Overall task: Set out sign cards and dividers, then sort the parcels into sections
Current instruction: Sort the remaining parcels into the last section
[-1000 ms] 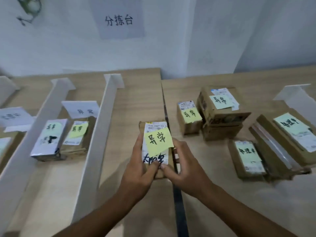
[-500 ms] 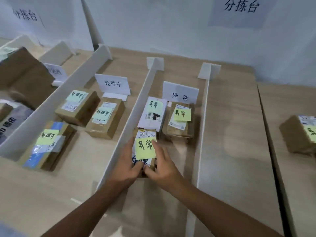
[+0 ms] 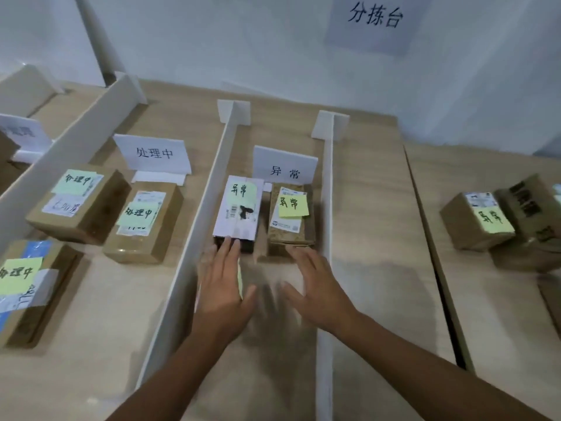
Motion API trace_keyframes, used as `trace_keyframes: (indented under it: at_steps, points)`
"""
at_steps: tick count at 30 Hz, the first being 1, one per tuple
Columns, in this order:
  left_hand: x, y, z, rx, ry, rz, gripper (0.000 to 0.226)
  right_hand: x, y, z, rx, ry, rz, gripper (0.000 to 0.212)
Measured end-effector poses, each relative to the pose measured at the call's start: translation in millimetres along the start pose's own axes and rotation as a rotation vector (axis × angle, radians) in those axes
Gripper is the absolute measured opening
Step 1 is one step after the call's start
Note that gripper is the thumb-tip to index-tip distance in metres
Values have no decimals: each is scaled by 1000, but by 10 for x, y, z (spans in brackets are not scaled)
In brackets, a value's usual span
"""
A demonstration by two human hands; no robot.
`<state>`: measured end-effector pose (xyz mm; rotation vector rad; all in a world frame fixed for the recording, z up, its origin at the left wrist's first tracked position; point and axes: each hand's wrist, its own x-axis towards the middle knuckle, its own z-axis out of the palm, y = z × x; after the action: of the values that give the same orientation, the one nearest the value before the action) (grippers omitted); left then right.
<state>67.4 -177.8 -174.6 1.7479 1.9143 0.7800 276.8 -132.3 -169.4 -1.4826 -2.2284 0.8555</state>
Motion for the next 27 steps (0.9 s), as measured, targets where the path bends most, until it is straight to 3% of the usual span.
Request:
trace_keyframes:
  at_steps: [6,13,20,23,27]
  points:
    - [475,1497,793,105,-106,292,79,-900,1225,-1534,-184,254,136,68]
    - [286,3322,2732,131,-269,525,87,-2456,3079,-2791,-290,361,486,67]
    - [-68,4521,4643,86,-500,508,81,-3124,4691,-3191,-231,362,672,69]
    - [-139,4813,5183,39,-597,426,78,-3163,5012,-3094,-249,374,678,68]
    - [-227,4941,5546,-132,-601,342,63,-3103,5165,-2977,-283,429,687,67]
